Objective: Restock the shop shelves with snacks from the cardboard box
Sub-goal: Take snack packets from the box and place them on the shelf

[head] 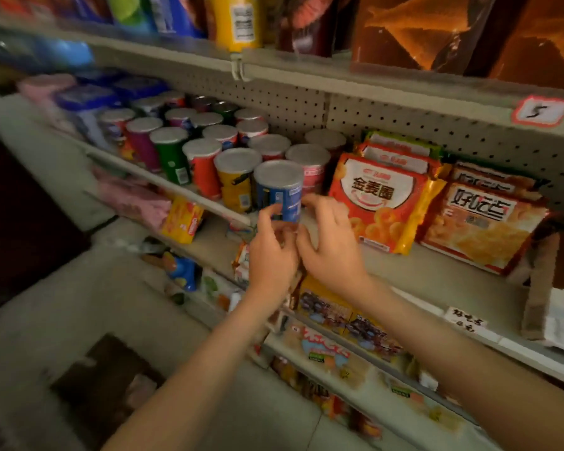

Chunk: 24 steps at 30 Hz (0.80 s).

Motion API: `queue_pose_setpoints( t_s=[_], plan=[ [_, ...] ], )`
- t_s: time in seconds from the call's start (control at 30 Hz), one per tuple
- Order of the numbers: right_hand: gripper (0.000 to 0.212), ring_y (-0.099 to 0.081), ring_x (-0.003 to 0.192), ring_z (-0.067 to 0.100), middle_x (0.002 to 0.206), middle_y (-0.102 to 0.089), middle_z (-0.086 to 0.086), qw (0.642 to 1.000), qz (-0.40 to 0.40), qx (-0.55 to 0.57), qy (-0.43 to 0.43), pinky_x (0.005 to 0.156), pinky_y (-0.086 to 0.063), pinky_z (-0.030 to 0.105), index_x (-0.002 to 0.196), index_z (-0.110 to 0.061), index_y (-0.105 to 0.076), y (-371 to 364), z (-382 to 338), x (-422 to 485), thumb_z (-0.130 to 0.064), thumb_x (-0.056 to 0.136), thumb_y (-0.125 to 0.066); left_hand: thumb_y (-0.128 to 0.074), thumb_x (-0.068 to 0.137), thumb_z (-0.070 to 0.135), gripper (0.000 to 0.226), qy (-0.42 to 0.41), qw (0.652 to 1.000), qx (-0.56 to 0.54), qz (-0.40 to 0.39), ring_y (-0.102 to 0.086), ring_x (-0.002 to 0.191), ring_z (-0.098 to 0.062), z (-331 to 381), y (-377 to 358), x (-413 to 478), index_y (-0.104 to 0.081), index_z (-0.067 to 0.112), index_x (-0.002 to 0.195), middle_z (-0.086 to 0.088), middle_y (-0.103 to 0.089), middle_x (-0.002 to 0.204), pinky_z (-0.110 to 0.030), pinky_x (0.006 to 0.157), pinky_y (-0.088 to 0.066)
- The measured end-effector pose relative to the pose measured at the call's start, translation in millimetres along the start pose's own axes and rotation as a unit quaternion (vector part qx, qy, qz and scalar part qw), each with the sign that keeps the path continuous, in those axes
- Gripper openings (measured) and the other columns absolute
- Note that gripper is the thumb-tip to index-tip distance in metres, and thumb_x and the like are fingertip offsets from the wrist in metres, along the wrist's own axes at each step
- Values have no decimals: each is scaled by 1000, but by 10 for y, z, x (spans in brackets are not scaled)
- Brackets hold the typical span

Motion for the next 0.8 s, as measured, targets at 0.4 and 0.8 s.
queue_pose_setpoints(
  t_s=[0.4, 0.8],
  plan=[
    [24, -58, 100, 26, 109, -60, 12, 914, -370, 167, 21, 84, -44, 32, 110, -6, -54, -2306, -1045, -425, -15, 87, -55, -46, 98, 23, 22, 293, 936, 168, 103, -63, 96, -29, -1861, 1802, -635, -63, 11, 104, -13, -69, 99, -35, 80, -46],
    [44, -50, 120, 19, 130, -52, 8, 800, -592, 82, -60, 100, -39, 29, 131, -9, -45, -5681, -1461, -575, -17, 90, -56, -44, 99, 25, 14, 514, 837, 101, 158, -57, 81, -4, -4749, 3484, -283, -57, 23, 103, 4, -63, 101, -20, 62, -46]
  ],
)
Point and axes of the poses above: each hand's wrist, its own x-axis towards the middle knuckle, its own y-axis out of the back of the hand, z = x × y, the point moved 2 cm from there along x, towards the middle knuckle
